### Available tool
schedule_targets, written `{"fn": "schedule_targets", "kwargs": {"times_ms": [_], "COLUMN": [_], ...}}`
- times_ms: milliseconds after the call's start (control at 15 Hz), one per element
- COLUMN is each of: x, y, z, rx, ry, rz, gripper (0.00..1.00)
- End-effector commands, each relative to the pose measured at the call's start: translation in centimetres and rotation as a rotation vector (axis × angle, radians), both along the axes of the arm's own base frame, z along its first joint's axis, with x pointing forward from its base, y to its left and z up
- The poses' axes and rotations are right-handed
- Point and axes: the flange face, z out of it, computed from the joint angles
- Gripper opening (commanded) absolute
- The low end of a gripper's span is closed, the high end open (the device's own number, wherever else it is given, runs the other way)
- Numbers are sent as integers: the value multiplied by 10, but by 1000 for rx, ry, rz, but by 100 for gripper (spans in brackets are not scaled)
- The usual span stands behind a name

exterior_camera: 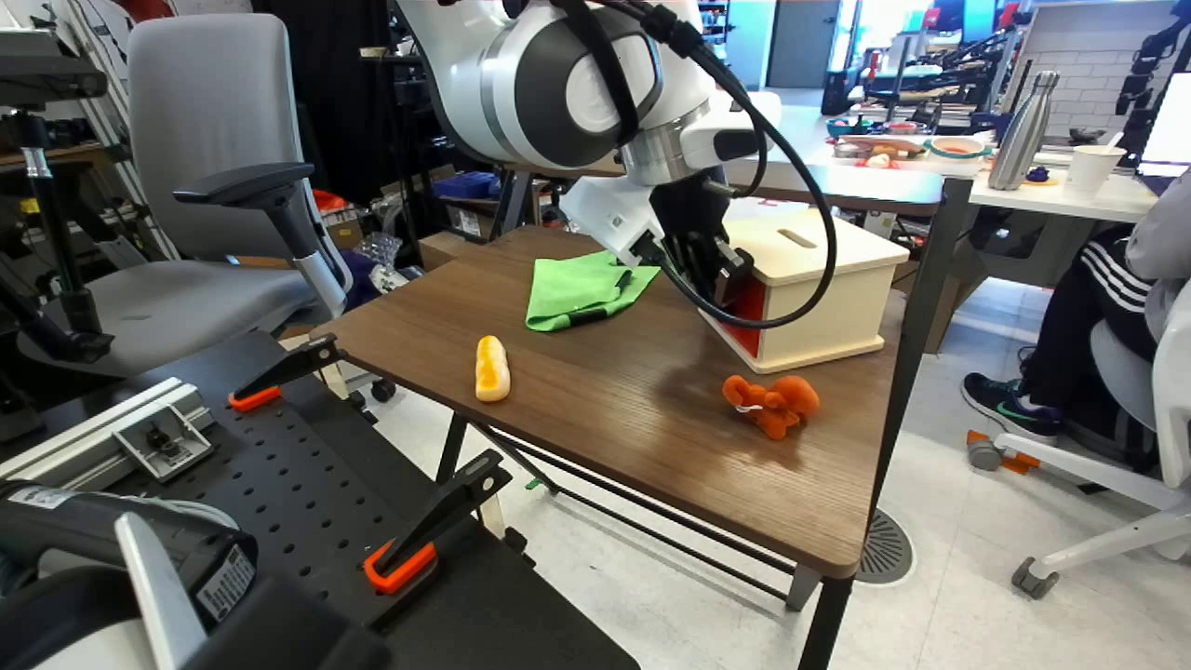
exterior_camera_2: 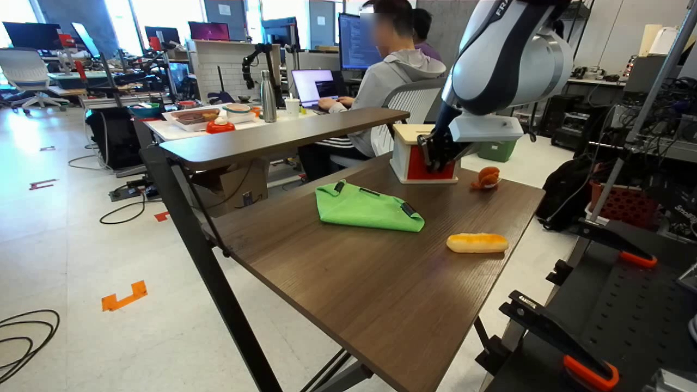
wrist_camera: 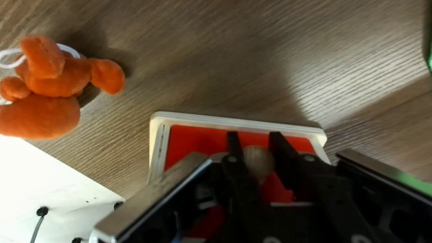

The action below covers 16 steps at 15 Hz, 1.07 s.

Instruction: Open the orange drawer

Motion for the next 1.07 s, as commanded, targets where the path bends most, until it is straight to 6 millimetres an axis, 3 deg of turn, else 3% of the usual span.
{"fn": "schedule_targets", "kwargs": {"times_ms": [0, 333, 1000], "x": [-19, -36, -60], "y": [3, 2, 21], "z": [-20, -18, -3], "rx": [-21, -20, 44], "ry": [21, 22, 123], "rz": [8, 38, 87], "gripper": [7, 7, 7]}}
